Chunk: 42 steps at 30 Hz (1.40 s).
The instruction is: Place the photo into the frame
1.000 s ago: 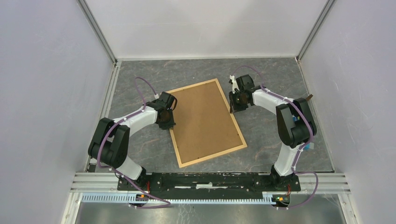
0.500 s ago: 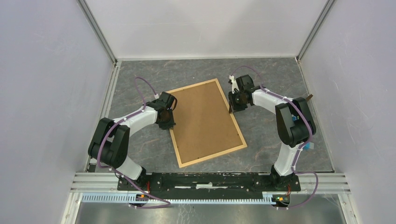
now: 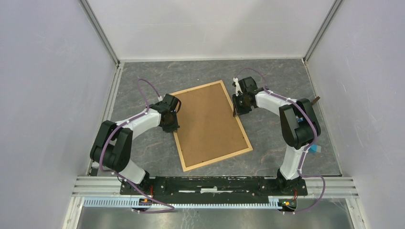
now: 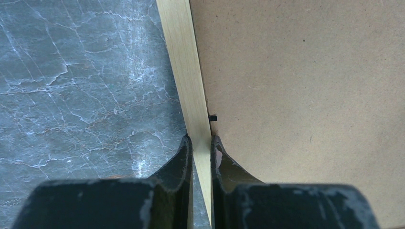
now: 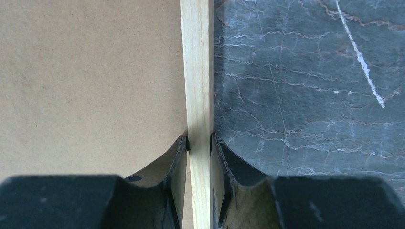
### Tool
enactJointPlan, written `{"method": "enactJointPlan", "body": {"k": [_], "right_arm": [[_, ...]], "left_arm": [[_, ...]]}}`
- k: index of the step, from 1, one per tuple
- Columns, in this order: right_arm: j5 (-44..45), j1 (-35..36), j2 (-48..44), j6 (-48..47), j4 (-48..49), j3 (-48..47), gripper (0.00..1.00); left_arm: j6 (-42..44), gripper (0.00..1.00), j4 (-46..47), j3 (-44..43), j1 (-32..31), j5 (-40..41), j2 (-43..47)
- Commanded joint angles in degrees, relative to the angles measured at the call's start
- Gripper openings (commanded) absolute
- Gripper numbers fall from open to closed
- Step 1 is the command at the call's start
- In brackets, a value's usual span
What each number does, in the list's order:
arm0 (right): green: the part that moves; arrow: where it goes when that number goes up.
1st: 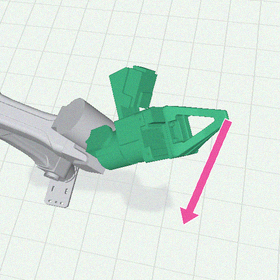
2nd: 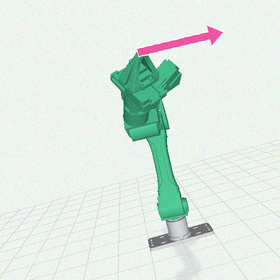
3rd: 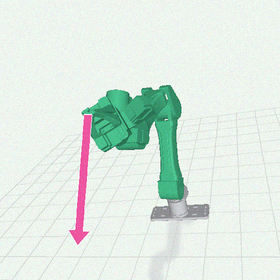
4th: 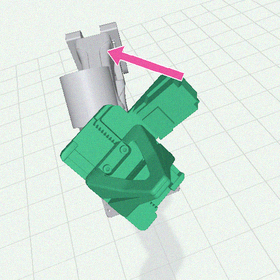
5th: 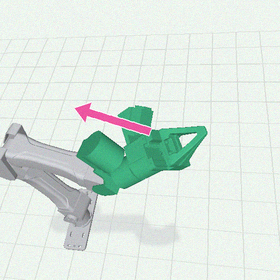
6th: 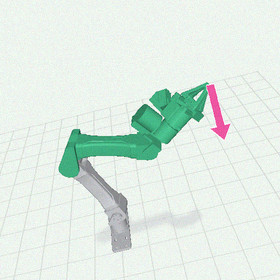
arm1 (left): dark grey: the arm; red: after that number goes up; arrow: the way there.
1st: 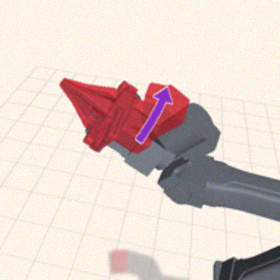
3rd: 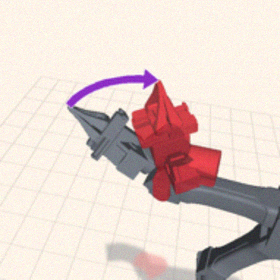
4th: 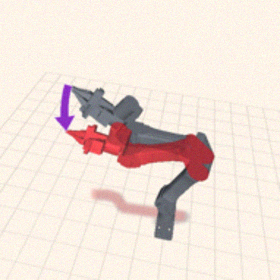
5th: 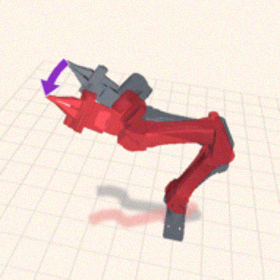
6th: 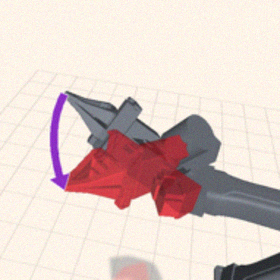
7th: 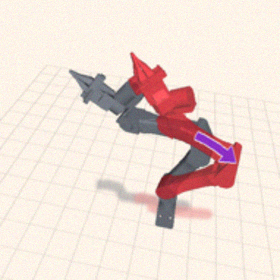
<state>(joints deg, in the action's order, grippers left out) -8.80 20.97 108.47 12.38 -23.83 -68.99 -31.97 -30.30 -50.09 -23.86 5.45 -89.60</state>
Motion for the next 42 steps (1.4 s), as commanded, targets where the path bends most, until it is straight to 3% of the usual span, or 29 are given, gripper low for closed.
{"method": "enactJointPlan", "body": {"k": [1,4,8,9,11,13,17,20,26,42], "right_arm": [[9.94,1.83,8.61,0.11,-1.73,1.75,0.3],[9.01,2.56,10.56,-0.13,-1.53,1.45,0.32],[-13.91,1.79,6.19,-1.72,2.9,0.74,0.38],[-15.53,1.05,2.81,-0.32,5.3,1.16,0.41],[-11.82,-0.27,-2.06,0.8,6.69,-0.74,0.53],[-6.13,-1.03,-1.99,0.01,3.91,-6.54,0.58],[-0.94,-1.39,6.22,-1.82,-5.78,-20.55,0.54],[0.15,-1.54,9.79,-1.61,-6.28,-25.51,0.42],[0.48,-1.56,17.26,-2.39,-10.85,-35.61,0.33],[1.27,-1.58,21.91,-2.79,-10.25,-36.07,0.31]], "left_arm": [[2.79,0.02,1.26,1.91,-0.58,-1.37,-1.3],[2.87,0.02,1.06,1.92,-0.71,-1.1,-1.06],[3.05,0.02,0.92,1.92,-0.88,-0.96,-1.22],[3.12,0.02,0.79,1.92,-0.89,-0.86,-1.35],[3.22,0.02,0.6,1.92,-0.95,-0.68,-1.22],[3.32,0.02,0.55,2.01,-1.12,-0.39,-1.08],[3.49,0.02,0.34,1.82,-1.46,0.09,-0.86],[3.64,0.02,0.29,2.05,-1.67,0.17,-0.52],[3.84,0.02,0.17,2.11,-2.21,0.59,-0.56],[3.95,0.02,0.25,1.83,-2.6,0.96,-1.1]]}}
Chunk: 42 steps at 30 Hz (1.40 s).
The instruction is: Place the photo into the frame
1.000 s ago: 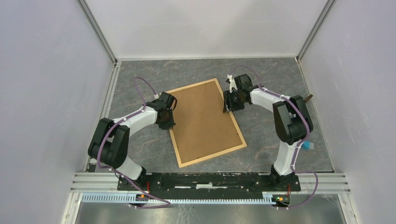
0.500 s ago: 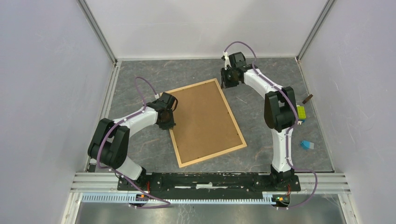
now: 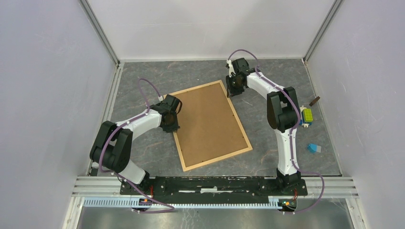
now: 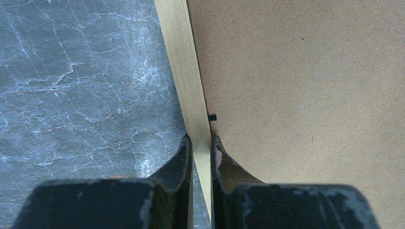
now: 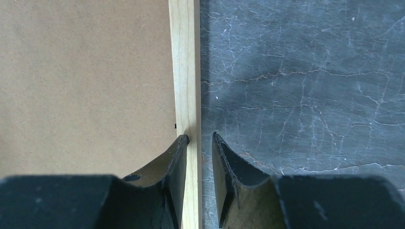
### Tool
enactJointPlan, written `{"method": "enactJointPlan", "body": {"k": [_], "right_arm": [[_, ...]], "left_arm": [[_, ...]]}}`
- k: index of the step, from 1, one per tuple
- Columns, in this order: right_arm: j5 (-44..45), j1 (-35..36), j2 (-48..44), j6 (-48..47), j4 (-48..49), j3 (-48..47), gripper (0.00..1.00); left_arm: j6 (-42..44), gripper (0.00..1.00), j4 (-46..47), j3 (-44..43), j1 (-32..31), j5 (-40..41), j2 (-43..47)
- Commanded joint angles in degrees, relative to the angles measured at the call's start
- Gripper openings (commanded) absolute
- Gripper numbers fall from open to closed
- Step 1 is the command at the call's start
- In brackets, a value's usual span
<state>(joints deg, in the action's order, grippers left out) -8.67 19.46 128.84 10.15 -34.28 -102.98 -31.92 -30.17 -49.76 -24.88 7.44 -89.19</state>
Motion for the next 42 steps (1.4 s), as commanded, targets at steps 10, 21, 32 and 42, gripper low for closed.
{"method": "enactJointPlan", "body": {"k": [10,21,32,42], "right_arm": [[-0.38,-0.09,2.34,-0.15,1.07,-1.49,0.31],[-0.6,0.48,3.21,-0.17,0.71,-1.19,0.31],[3.8,0.55,4.71,-0.21,-2.1,-4.64,0.32],[0.03,-0.5,-6.91,0.1,-1.3,-2.54,0.43]], "left_arm": [[3.8,0.02,0.22,1.42,-1.65,-1.2,-1.75],[3.79,0.02,0.23,1.24,-1.75,-1.3,-1.95],[3.88,0.02,0.16,1.27,-1.82,-1.26,-1.73],[-6.74,0.02,-4.28,1.71,-5.72,0.94,1.19]]}}
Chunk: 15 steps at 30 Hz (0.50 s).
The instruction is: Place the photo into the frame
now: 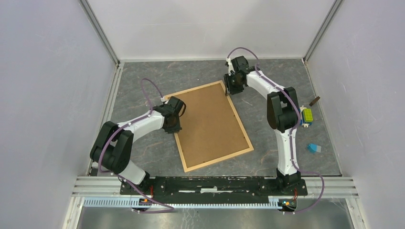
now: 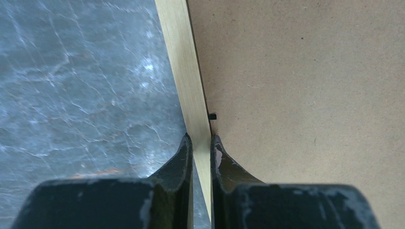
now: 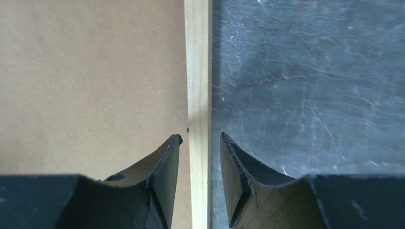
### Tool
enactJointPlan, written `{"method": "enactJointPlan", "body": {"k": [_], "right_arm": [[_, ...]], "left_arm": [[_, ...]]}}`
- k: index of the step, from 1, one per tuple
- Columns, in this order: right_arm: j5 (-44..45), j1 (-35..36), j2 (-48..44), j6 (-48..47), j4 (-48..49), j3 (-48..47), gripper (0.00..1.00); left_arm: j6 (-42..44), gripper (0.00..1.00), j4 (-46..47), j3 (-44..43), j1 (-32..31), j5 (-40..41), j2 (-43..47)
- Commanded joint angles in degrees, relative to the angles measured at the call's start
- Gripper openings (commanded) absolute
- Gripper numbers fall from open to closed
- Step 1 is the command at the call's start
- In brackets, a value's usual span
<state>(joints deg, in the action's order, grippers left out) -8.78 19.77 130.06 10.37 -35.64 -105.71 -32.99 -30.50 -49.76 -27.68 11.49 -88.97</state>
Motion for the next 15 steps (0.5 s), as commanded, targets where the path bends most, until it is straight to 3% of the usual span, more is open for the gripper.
{"method": "enactJointPlan", "body": {"k": [1,5,15], "right_arm": [[0.64,-1.01,-9.02,-0.22,0.07,0.48,0.43],[2.4,-1.45,-10.32,-0.79,-0.4,0.92,0.4],[8.42,3.23,-8.4,-3.88,-2.41,3.1,0.37]], "left_arm": [[-8.04,0.02,-4.12,2.11,-2.98,-3.16,1.87],[-16.11,0.02,-2.36,5.85,-3.36,-2.42,7.53],[-22.73,0.02,0.62,10.73,-3.53,-2.26,11.84]]}}
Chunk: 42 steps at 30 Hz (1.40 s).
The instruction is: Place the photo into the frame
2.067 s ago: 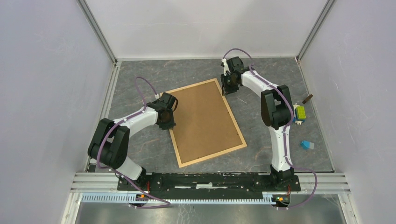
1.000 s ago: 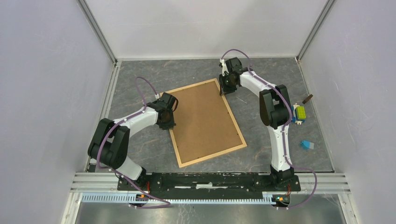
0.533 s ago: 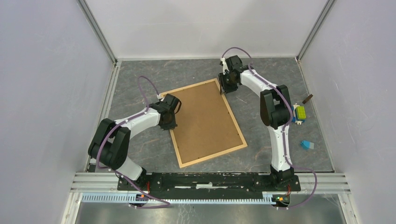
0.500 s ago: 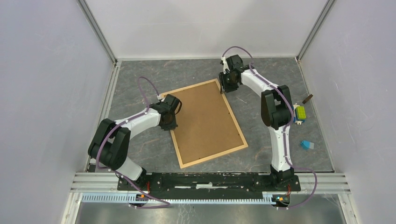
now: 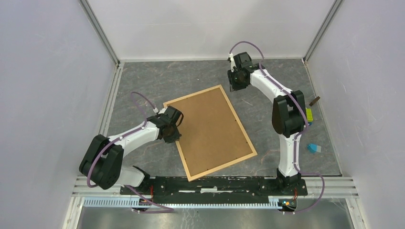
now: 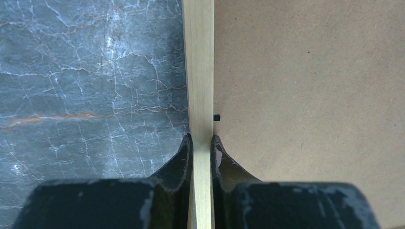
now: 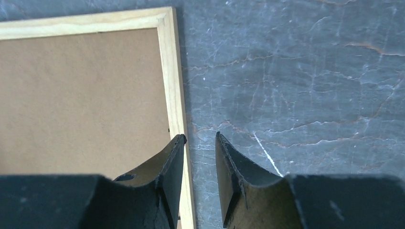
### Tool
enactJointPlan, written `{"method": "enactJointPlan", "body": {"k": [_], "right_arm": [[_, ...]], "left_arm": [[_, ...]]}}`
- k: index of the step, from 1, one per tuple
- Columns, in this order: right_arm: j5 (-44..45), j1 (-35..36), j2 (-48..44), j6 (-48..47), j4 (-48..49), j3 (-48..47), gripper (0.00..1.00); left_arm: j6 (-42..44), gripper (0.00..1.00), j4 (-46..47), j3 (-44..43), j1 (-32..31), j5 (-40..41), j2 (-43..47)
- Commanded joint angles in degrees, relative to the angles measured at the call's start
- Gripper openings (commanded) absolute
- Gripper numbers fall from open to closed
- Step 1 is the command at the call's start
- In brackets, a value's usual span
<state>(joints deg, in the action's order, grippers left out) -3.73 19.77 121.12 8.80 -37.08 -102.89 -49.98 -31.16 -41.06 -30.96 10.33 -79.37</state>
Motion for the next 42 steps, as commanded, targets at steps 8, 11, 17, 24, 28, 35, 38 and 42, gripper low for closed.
{"method": "enactJointPlan", "body": {"k": [8,11,17,24,28,35,38,42], "right_arm": [[7.82,6.85,4.08,-2.72,-2.07,-0.1,0.36],[9.12,7.85,5.59,-2.51,-2.8,-0.52,0.35],[12.16,8.25,5.22,-2.41,-2.33,0.67,0.32],[12.26,8.31,4.71,-2.16,-1.86,-0.48,0.28],[12.05,8.25,6.2,-2.11,-2.69,-1.46,0.27],[14.32,8.22,7.45,-1.61,-2.64,-0.57,0.26],[15.98,8.27,8.44,-1.59,-2.09,-0.21,0.26],[17.18,8.27,10.34,-0.94,-2.02,-0.68,0.26]], "left_arm": [[-6.16,0.02,-0.53,2.43,-1.39,3.16,3.97],[-6.27,0.02,-1.49,2.08,-2.62,4.44,4.12],[-5.97,0.02,-1.71,1.47,-3.43,5.08,3.64],[-5.92,0.02,-1.71,1.62,-3.49,5.6,3.59],[-5.83,0.02,-1.66,1.92,-3.5,6.04,3.73],[-5.51,0.02,-1.6,1.76,-3.51,6.28,3.79],[-5.48,0.02,-1.6,1.86,-3.56,6.31,3.74],[-5.4,0.02,-1.57,1.83,-3.59,6.28,3.92]]}}
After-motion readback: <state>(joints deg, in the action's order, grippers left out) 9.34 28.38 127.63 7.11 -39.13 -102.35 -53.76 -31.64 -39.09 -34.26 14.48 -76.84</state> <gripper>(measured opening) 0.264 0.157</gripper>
